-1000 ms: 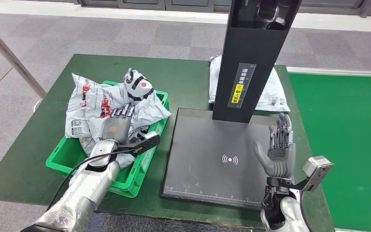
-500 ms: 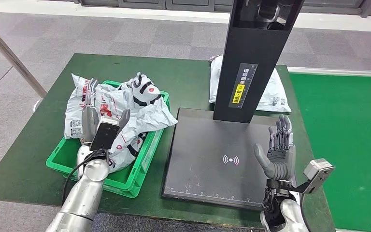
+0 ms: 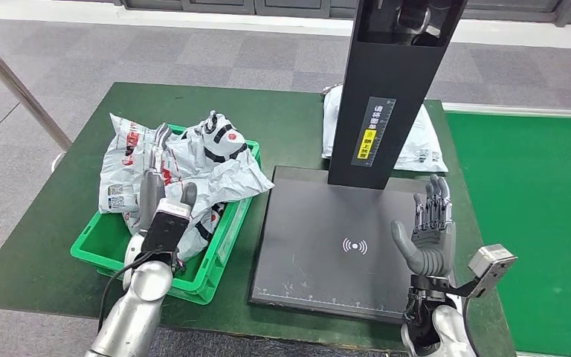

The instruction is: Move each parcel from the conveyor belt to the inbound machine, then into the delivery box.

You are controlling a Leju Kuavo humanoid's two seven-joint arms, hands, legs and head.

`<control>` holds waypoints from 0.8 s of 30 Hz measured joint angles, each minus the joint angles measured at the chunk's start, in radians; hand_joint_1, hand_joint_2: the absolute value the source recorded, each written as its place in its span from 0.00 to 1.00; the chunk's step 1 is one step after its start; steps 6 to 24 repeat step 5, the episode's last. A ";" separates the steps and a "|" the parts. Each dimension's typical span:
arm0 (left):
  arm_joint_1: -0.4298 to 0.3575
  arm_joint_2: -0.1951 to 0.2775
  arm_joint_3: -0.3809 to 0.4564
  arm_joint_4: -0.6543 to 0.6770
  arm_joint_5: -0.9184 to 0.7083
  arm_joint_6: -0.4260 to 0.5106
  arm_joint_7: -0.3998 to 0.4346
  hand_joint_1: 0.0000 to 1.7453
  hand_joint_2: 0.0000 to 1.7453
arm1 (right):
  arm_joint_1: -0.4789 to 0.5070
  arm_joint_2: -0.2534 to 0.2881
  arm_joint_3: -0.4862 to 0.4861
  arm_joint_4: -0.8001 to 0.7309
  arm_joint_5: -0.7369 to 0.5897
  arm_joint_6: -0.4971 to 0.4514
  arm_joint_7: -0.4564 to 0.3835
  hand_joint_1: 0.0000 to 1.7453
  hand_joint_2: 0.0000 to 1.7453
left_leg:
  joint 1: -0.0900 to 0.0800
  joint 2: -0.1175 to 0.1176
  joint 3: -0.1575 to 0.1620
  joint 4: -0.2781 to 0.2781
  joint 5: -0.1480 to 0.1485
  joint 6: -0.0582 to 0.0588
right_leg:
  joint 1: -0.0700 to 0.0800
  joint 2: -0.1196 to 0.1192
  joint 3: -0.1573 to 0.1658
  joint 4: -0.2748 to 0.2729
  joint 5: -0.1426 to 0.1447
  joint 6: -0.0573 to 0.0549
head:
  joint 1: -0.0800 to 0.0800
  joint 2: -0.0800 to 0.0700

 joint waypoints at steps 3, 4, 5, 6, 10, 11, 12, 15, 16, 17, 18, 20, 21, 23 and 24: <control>0.002 0.000 -0.010 -0.006 0.027 -0.064 0.014 0.00 1.00 | -0.003 0.000 0.000 0.000 0.001 0.000 0.000 0.00 1.00 | 0.000 0.000 0.000 0.000 0.000 0.000 | 0.000 0.000 0.000 0.000 0.000 0.000 | 0.000 0.000; 0.002 0.000 -0.019 -0.007 0.041 -0.100 0.018 0.00 1.00 | -0.005 0.000 0.000 0.000 0.004 0.001 0.000 0.00 1.00 | 0.000 0.000 0.000 0.000 0.000 0.000 | 0.000 0.000 0.000 0.000 0.000 0.000 | 0.000 0.000; 0.002 0.000 -0.023 -0.008 0.048 -0.120 0.020 0.00 1.00 | -0.007 0.000 0.000 0.000 0.005 0.001 0.000 0.00 1.00 | 0.000 0.000 0.000 0.000 0.000 0.000 | 0.000 0.000 0.000 0.000 0.000 0.000 | 0.000 0.000; 0.002 0.000 -0.023 -0.008 0.048 -0.120 0.020 0.00 1.00 | -0.007 0.000 0.000 0.000 0.005 0.001 0.000 0.00 1.00 | 0.000 0.000 0.000 0.000 0.000 0.000 | 0.000 0.000 0.000 0.000 0.000 0.000 | 0.000 0.000; 0.002 0.000 -0.023 -0.008 0.048 -0.120 0.020 0.00 1.00 | -0.007 0.000 0.000 0.000 0.005 0.001 0.000 0.00 1.00 | 0.000 0.000 0.000 0.000 0.000 0.000 | 0.000 0.000 0.000 0.000 0.000 0.000 | 0.000 0.000; 0.002 0.000 -0.023 -0.008 0.048 -0.120 0.020 0.00 1.00 | -0.007 0.000 0.000 0.000 0.005 0.001 0.000 0.00 1.00 | 0.000 0.000 0.000 0.000 0.000 0.000 | 0.000 0.000 0.000 0.000 0.000 0.000 | 0.000 0.000; 0.002 0.000 -0.023 -0.008 0.048 -0.120 0.020 0.00 1.00 | -0.007 0.000 0.000 0.000 0.005 0.001 0.000 0.00 1.00 | 0.000 0.000 0.000 0.000 0.000 0.000 | 0.000 0.000 0.000 0.000 0.000 0.000 | 0.000 0.000; 0.002 0.000 -0.023 -0.008 0.048 -0.120 0.020 0.00 1.00 | -0.007 0.000 0.000 0.000 0.005 0.001 0.000 0.00 1.00 | 0.000 0.000 0.000 0.000 0.000 0.000 | 0.000 0.000 0.000 0.000 0.000 0.000 | 0.000 0.000; 0.002 0.000 -0.023 -0.008 0.048 -0.120 0.020 0.00 1.00 | -0.007 0.000 0.000 0.000 0.005 0.001 0.000 0.00 1.00 | 0.000 0.000 0.000 0.000 0.000 0.000 | 0.000 0.000 0.000 0.000 0.000 0.000 | 0.000 0.000; 0.002 0.000 -0.023 -0.008 0.048 -0.120 0.020 0.00 1.00 | -0.007 0.000 0.000 0.000 0.005 0.001 0.000 0.00 1.00 | 0.000 0.000 0.000 0.000 0.000 0.000 | 0.000 0.000 0.000 0.000 0.000 0.000 | 0.000 0.000; 0.002 0.000 -0.023 -0.008 0.048 -0.120 0.020 0.00 1.00 | -0.007 0.000 0.000 0.000 0.005 0.001 0.000 0.00 1.00 | 0.000 0.000 0.000 0.000 0.000 0.000 | 0.000 0.000 0.000 0.000 0.000 0.000 | 0.000 0.000; 0.002 0.000 -0.023 -0.008 0.048 -0.120 0.020 0.00 1.00 | -0.007 0.000 0.000 0.000 0.005 0.001 0.000 0.00 1.00 | 0.000 0.000 0.000 0.000 0.000 0.000 | 0.000 0.000 0.000 0.000 0.000 0.000 | 0.000 0.000; 0.002 0.000 -0.023 -0.008 0.048 -0.120 0.020 0.00 1.00 | -0.007 0.000 0.000 0.000 0.005 0.001 0.000 0.00 1.00 | 0.000 0.000 0.000 0.000 0.000 0.000 | 0.000 0.000 0.000 0.000 0.000 0.000 | 0.000 0.000; 0.002 0.000 -0.023 -0.008 0.048 -0.120 0.020 0.00 1.00 | -0.007 0.000 0.000 0.000 0.005 0.001 0.000 0.00 1.00 | 0.000 0.000 0.000 0.000 0.000 0.000 | 0.000 0.000 0.000 0.000 0.000 0.000 | 0.000 0.000; 0.002 0.000 -0.023 -0.008 0.048 -0.120 0.020 0.00 1.00 | -0.007 0.000 0.000 0.000 0.005 0.001 0.000 0.00 1.00 | 0.000 0.000 0.000 0.000 0.000 0.000 | 0.000 0.000 0.000 0.000 0.000 0.000 | 0.000 0.000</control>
